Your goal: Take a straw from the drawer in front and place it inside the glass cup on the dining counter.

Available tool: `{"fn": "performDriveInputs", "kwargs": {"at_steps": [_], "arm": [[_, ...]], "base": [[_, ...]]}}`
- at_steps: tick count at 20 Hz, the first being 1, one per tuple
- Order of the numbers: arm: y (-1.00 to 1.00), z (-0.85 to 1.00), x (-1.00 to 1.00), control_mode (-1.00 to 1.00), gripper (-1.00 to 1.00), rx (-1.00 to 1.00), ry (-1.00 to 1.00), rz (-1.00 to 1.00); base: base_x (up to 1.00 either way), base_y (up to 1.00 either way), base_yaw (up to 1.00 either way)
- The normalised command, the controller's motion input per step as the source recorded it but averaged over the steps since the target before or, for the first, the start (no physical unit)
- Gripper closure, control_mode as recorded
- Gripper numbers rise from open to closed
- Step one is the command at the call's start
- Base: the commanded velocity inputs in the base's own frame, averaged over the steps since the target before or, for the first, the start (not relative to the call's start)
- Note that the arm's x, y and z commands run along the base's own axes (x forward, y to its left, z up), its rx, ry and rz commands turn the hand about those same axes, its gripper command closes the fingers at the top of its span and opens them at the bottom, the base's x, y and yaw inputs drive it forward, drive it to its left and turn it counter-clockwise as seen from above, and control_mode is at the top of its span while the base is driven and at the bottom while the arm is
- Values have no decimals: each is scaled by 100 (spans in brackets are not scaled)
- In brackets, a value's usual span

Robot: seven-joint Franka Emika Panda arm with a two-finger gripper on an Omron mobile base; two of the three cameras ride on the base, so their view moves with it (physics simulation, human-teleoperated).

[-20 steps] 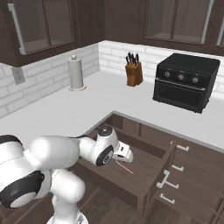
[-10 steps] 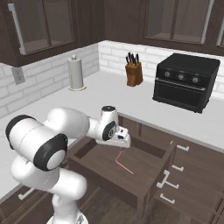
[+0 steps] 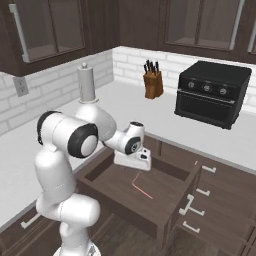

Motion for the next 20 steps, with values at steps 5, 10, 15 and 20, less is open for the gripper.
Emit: {"fn": "performDriveInputs", "kwargs": {"at_steps": [5, 10, 15, 20], "arm": [[0, -60, 30, -100, -100, 5, 7, 3], [0, -47, 40, -100, -100, 0, 7, 3], [0, -49, 22, -100, -100, 0, 6, 4], [0, -44, 0, -100, -100, 0, 0, 4]], "base": [[0, 0, 0], [0, 0, 0], [0, 0, 0], [0, 0, 0]]}}
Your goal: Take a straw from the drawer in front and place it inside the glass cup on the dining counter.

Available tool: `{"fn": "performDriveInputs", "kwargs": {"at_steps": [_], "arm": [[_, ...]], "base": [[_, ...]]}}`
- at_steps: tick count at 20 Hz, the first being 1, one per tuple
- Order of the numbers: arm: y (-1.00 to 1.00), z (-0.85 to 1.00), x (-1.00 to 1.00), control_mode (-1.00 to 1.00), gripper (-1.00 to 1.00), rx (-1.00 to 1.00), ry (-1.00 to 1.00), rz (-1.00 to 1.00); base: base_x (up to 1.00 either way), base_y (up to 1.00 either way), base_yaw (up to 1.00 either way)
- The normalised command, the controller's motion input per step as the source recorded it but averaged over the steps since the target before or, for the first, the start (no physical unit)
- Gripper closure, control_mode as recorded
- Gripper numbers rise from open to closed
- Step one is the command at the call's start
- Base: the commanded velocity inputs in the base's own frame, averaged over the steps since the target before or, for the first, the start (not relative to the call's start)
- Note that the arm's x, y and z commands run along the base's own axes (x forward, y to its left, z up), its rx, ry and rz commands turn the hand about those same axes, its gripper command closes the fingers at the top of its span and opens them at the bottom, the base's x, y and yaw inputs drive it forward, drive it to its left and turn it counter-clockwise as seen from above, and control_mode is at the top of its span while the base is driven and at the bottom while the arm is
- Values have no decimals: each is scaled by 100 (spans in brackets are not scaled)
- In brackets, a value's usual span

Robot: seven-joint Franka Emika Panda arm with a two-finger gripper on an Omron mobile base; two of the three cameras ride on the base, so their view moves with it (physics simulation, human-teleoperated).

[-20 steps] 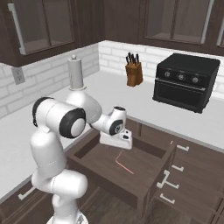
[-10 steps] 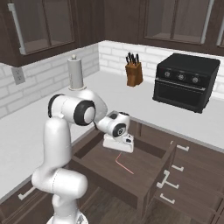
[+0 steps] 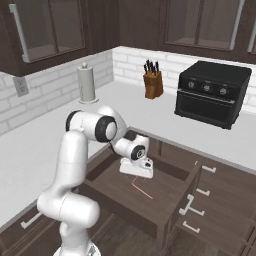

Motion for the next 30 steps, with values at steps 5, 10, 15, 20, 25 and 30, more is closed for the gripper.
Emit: {"fn": "performDriveInputs", "kwargs": {"at_steps": [5, 10, 15, 20, 25, 30], "arm": [[1, -35, 0, -100, -100, 0, 0, 4], [5, -37, 0, -100, 100, 0, 0, 2], [0, -25, -5, -100, 100, 0, -4, 0], [0, -12, 0, -100, 100, 0, -5, 0], [0, 0, -15, -100, 100, 0, -12, 0], [0, 52, -46, -100, 100, 0, -29, 0]], "base": [[0, 0, 0], [0, 0, 0], [0, 0, 0], [0, 0, 0], [0, 0, 0], [0, 0, 0]]}}
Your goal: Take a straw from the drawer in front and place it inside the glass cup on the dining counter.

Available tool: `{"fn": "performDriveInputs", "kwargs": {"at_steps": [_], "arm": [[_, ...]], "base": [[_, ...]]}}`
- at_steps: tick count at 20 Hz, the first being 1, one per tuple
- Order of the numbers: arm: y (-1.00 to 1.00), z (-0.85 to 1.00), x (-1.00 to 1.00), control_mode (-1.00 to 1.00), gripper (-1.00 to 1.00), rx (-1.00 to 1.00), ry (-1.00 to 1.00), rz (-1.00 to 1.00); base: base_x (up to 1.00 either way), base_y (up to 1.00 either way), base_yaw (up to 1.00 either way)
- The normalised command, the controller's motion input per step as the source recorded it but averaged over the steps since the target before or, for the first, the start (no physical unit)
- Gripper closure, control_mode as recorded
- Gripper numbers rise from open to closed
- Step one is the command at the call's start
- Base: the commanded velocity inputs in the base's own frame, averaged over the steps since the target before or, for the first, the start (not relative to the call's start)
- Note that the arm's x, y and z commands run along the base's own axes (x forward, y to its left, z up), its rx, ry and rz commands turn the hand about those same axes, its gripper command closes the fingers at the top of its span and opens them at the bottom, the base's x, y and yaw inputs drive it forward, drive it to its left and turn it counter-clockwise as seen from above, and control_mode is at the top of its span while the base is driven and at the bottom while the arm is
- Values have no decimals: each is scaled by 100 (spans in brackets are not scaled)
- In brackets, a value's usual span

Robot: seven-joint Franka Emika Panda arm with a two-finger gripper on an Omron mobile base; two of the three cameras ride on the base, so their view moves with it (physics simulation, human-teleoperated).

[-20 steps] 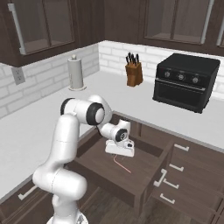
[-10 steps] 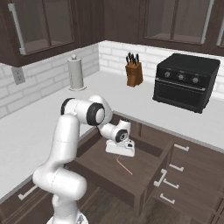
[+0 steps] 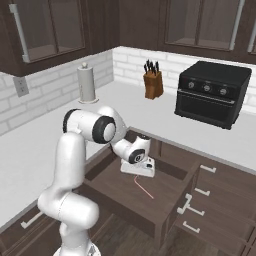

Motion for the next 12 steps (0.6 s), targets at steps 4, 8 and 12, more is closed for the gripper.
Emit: {"fn": "performDriveInputs", "kwargs": {"at_steps": [4, 8, 12], "arm": [[0, 100, -67, -100, 100, 0, -48, 0], [0, 100, -33, -100, 100, 0, -38, -2], [3, 100, 0, -100, 100, 3, -11, -8]], "base": [[0, 0, 0], [0, 0, 0], [0, 0, 0]]}}
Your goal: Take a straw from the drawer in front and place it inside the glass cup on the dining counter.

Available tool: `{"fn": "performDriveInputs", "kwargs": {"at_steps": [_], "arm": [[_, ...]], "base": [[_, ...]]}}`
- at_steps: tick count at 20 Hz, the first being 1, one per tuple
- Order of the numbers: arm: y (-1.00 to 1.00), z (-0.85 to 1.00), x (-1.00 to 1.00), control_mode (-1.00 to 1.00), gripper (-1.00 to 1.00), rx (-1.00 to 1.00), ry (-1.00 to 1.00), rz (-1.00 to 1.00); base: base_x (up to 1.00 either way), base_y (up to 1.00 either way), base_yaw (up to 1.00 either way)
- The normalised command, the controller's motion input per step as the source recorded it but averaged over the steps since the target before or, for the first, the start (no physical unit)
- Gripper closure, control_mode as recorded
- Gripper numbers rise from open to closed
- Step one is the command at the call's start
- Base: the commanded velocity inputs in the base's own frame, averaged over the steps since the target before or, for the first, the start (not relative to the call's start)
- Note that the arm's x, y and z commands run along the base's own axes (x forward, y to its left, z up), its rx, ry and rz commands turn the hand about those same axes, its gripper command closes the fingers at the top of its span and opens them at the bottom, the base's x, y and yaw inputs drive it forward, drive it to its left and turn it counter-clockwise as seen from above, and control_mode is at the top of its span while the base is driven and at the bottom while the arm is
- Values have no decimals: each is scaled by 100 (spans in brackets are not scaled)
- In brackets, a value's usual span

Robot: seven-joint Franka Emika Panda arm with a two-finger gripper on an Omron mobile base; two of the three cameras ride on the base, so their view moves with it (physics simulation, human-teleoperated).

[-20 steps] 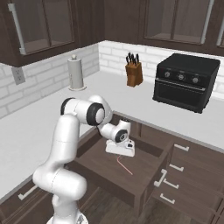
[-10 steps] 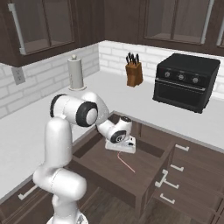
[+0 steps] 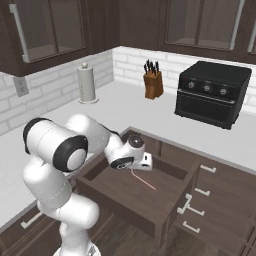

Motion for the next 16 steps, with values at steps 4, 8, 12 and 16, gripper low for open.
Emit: {"fn": "performDriveInputs", "kwargs": {"at_steps": [4, 8, 12, 16], "arm": [[10, 100, 1, -100, 100, 10, 1, -12], [6, 100, 0, -100, 100, 9, 7, -17], [0, 100, 0, -100, 100, 12, 20, -17], [0, 100, -33, -100, 100, 11, 19, -14]], "base": [[0, 0, 0], [0, 0, 0], [0, 0, 0], [0, 0, 0]]}}
